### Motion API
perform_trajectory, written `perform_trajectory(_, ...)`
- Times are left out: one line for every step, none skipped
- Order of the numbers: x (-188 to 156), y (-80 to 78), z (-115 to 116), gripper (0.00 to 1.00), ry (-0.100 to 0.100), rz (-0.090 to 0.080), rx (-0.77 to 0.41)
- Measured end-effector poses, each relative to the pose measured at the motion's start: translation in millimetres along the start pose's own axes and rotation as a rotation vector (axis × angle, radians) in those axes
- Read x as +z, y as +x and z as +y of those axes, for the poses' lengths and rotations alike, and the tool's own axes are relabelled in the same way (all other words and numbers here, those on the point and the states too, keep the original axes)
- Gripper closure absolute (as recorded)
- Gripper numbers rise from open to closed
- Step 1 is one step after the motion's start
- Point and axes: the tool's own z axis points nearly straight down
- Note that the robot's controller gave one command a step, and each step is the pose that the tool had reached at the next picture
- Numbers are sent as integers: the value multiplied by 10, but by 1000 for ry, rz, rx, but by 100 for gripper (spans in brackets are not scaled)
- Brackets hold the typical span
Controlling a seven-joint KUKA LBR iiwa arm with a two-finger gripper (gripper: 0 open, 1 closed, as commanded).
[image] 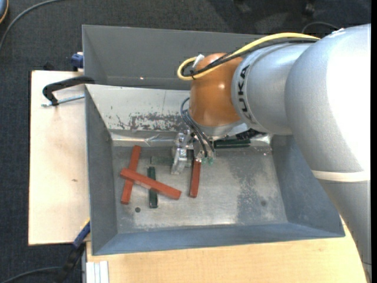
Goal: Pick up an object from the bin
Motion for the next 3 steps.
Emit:
perform_trajectory(0, 0, 0, 0, 0, 0, 0)
perform_trajectory(0, 0, 0, 100, 0, 0, 0)
perform_trajectory(0, 0, 0, 0, 0, 0, 0)
